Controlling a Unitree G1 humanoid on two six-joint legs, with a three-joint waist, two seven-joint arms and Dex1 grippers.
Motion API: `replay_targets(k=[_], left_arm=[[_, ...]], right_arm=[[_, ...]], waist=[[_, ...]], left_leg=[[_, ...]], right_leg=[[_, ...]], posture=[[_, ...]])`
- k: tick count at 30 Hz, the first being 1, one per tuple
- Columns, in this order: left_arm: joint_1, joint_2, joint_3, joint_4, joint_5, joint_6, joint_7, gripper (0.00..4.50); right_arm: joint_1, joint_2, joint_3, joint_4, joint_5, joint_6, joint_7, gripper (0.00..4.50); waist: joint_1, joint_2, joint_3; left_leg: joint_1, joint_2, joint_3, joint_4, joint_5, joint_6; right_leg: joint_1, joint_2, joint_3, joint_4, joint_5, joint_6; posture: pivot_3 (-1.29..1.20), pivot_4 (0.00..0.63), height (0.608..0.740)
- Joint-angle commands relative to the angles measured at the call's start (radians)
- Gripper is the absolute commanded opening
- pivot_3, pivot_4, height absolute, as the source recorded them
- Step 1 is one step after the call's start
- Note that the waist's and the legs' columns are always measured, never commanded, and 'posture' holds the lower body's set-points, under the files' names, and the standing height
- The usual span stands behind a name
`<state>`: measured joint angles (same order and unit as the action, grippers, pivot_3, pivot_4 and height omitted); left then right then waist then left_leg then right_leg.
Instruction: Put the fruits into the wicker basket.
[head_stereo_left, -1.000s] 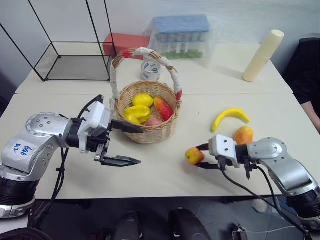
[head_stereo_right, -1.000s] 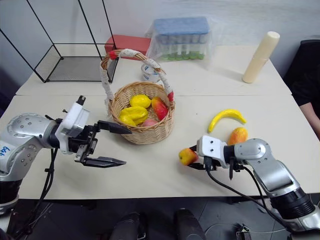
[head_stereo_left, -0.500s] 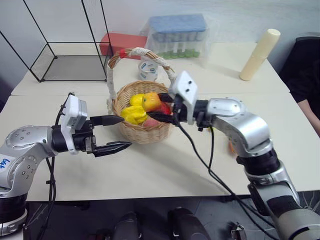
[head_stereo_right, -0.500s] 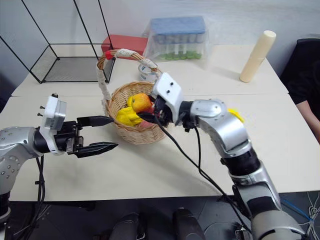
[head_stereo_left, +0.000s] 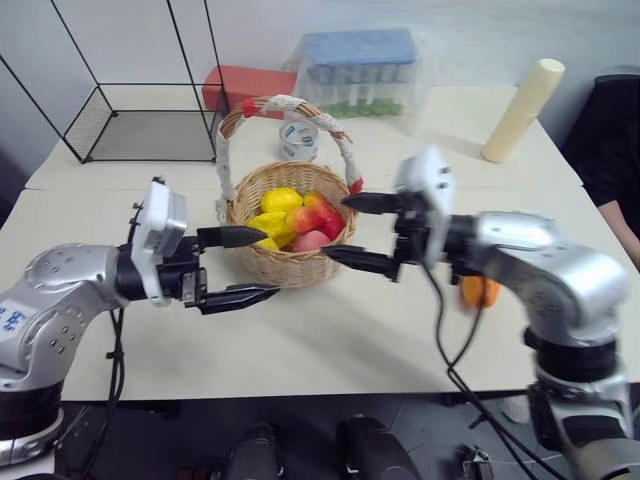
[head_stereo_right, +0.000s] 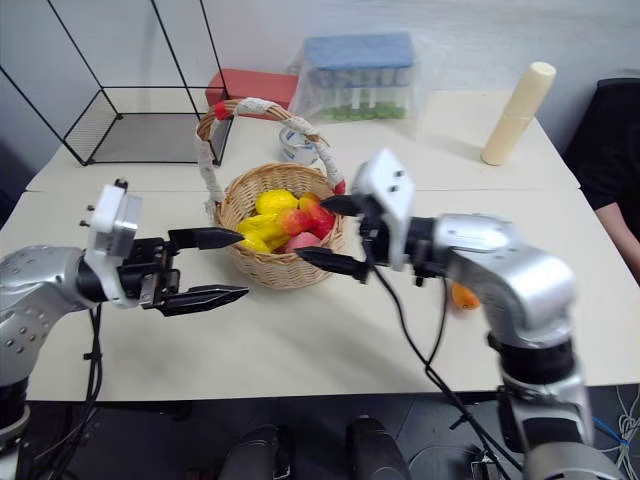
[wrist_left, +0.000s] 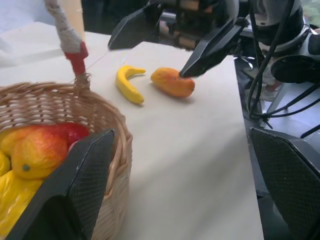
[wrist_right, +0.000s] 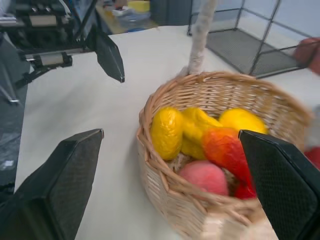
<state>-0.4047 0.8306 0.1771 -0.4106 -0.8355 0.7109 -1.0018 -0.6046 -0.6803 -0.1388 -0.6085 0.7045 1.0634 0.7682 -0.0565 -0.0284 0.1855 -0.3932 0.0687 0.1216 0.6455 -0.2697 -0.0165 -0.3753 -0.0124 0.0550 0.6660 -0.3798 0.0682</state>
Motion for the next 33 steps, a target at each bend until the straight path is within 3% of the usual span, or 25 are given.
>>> replay_targets(k=[1, 5, 10, 21, 28, 31, 33], left_arm=[[-0.056, -0.013, -0.047, 0.011, 0.017, -0.036, -0.045, 4.50], [-0.097, -0.036, -0.086, 0.024, 0.031, -0.051, -0.062, 4.50], [-0.116, -0.063, -0.116, 0.027, 0.049, -0.068, -0.063, 4.50], [-0.120, -0.081, -0.127, 0.007, 0.055, -0.066, -0.062, 4.50], [-0.130, -0.082, -0.129, -0.003, 0.049, -0.059, -0.055, 4.50], [-0.131, -0.080, -0.128, -0.004, 0.051, -0.060, -0.054, 4.50], [-0.130, -0.076, -0.120, -0.003, 0.047, -0.056, -0.052, 4.50]], right_arm=[[0.095, -0.101, -0.196, -0.070, 0.055, 0.108, -0.050, 4.46], [0.237, -0.135, -0.354, -0.075, 0.058, 0.196, -0.143, 4.46], [0.368, -0.093, -0.411, -0.039, -0.045, 0.270, -0.324, 4.46], [0.321, 0.259, -0.509, 0.064, -0.137, 0.389, -0.607, 4.46], [0.291, 0.284, -0.412, 0.207, -0.202, 0.295, -0.625, 4.46], [0.292, 0.278, -0.399, 0.219, -0.193, 0.251, -0.600, 3.91], [0.297, 0.267, -0.402, 0.209, -0.186, 0.251, -0.590, 3.31]], waist=[[0.002, 0.000, 0.000], [-0.003, 0.000, 0.000], [-0.003, 0.000, 0.000], [-0.003, 0.000, 0.000], [-0.002, 0.001, 0.001], [-0.001, 0.001, 0.001], [-0.002, 0.001, 0.001]], left_leg=[[0.000, 0.000, 0.000, 0.000, 0.000, 0.000], [0.000, 0.000, 0.002, -0.001, 0.000, 0.001], [0.000, 0.002, 0.002, -0.002, 0.001, -0.001], [0.000, 0.001, 0.003, -0.002, 0.002, -0.003], [0.000, 0.000, 0.003, -0.003, 0.003, -0.003], [0.000, 0.000, 0.003, -0.004, 0.003, -0.003], [0.000, 0.000, 0.003, -0.004, 0.003, -0.003]], right_leg=[[0.001, 0.000, 0.000, -0.001, 0.000, 0.000], [0.001, 0.001, 0.002, -0.003, 0.000, 0.001], [0.000, 0.003, 0.003, -0.003, 0.000, 0.001], [0.000, 0.004, 0.004, -0.003, 0.001, 0.001], [-0.001, 0.003, 0.004, -0.003, 0.001, 0.001], [-0.001, 0.003, 0.004, -0.003, 0.001, 0.001], [-0.001, 0.003, 0.004, -0.003, 0.001, 0.001]], posture=[[0.00, 0.150, 0.740], [0.00, 0.150, 0.740], [0.00, 0.150, 0.740], [0.00, 0.150, 0.740], [0.00, 0.150, 0.740], [0.00, 0.150, 0.740], [0.00, 0.150, 0.740]])
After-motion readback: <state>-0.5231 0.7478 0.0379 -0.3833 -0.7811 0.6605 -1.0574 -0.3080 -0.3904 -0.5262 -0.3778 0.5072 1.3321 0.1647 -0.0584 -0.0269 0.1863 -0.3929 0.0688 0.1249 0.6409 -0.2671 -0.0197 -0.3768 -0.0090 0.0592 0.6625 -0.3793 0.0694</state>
